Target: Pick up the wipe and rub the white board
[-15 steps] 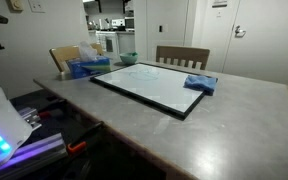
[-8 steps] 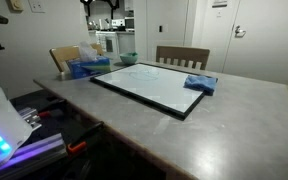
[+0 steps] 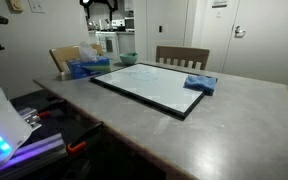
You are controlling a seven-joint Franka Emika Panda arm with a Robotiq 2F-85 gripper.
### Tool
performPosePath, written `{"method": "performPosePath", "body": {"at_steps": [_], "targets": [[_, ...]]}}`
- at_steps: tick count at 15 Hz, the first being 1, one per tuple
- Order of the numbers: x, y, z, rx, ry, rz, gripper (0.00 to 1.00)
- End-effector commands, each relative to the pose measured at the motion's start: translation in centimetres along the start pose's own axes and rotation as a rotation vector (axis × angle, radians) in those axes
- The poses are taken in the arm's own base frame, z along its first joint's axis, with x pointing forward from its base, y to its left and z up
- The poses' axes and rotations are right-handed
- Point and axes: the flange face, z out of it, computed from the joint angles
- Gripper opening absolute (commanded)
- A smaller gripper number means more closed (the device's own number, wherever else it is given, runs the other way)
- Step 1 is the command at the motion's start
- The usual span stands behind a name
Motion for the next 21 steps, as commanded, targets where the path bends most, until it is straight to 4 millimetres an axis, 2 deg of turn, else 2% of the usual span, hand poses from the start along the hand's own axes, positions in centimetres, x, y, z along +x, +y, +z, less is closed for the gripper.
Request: {"method": "performPosePath", "body": {"at_steps": [1, 5, 9, 13, 14, 19, 21], "targets": [[2.6, 0.2, 3.0, -0.002, 0.000, -0.086, 1.00], [5.6, 0.5, 7.1, 0.028, -0.028, -0.221, 1.00], [7.8, 1.5, 9.6, 0.048, -0.013, -0.313, 1.00], [10.5, 1.6, 10.9, 0.138, 0.137, -0.430, 1.00], [9.3, 0.8, 10.3, 0.102, 0.074, -0.370, 1.00], [9.9, 0.6, 10.6, 0.097, 0.081, -0.387, 1.00], [11.1, 0.5, 11.8, 0.094, 0.099, -0.418, 1.00]]}}
